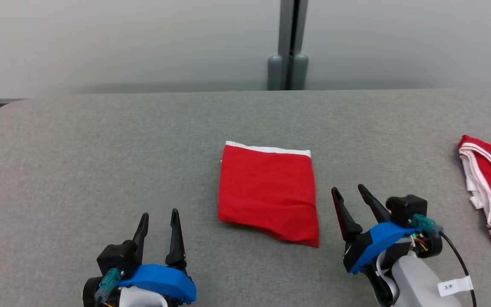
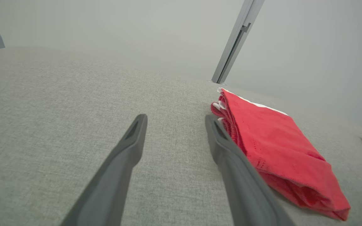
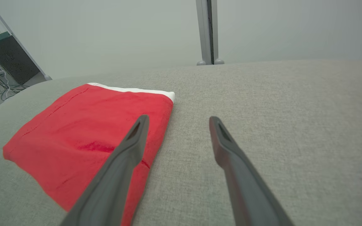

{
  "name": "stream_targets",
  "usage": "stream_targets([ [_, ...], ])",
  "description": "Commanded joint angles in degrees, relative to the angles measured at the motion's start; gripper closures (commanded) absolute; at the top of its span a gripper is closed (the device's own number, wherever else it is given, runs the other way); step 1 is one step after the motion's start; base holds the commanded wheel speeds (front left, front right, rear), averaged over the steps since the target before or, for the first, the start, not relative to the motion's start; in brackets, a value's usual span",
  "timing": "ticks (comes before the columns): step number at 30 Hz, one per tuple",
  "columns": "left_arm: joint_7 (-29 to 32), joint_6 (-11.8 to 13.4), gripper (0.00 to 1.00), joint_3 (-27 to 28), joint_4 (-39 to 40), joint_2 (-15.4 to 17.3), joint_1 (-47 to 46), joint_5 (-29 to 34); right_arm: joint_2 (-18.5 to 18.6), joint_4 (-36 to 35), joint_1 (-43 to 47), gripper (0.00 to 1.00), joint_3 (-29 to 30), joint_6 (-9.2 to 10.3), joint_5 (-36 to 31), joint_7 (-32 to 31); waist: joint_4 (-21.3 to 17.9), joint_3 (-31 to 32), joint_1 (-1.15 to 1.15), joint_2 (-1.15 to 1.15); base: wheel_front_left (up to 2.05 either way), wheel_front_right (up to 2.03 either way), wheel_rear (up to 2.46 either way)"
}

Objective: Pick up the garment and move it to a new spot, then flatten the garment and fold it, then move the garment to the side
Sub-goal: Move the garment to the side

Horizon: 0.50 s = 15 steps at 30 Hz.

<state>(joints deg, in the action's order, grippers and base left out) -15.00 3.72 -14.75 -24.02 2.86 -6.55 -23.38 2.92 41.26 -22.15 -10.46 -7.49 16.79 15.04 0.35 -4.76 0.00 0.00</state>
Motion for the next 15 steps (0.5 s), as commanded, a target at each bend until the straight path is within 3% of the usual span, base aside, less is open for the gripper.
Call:
stream_targets([
  [1,-0.2,0.3,0.00,-1.0,0.2,0.1,-1.3,-0.4,0.0,3.1,-2.2,0.00,-1.1,-0.01,0.7,0.2,3.8,-2.8,0.00,0.00,0.00,0.00,0.00],
  [4,-0.2,0.6,0.00,-2.0,-0.4,0.0,-1.5,-2.1,0.1,7.4,-6.1,0.00,-1.7,-0.01,0.6,0.2,7.1,-4.2,0.00,0.00,0.00,0.00,0.00],
  [10,-0.2,0.8,0.00,-3.1,-0.3,0.0,-2.7,-3.3,0.5,16.7,-10.4,0.00,3.4,-0.01,-1.9,0.2,12.3,-6.4,0.00,0.00,0.00,0.00,0.00],
  [12,-0.2,0.7,0.00,-3.2,0.0,0.0,-3.0,-3.3,0.5,18.5,-10.6,0.12,5.3,-0.01,-2.7,0.2,13.0,-6.8,0.00,0.00,0.00,0.00,0.00],
  [14,-0.2,0.7,0.00,-3.1,0.3,0.0,-2.9,-2.7,0.4,19.9,-10.6,0.15,6.6,-0.01,-3.1,0.0,13.2,-7.1,0.00,0.00,0.00,0.00,0.00],
  [15,-0.2,0.6,0.00,-3.1,0.4,0.0,-2.8,-2.4,0.3,20.5,-10.4,0.51,7.2,-0.01,-2.9,0.0,13.2,-7.2,0.00,0.00,0.00,0.00,0.00],
])
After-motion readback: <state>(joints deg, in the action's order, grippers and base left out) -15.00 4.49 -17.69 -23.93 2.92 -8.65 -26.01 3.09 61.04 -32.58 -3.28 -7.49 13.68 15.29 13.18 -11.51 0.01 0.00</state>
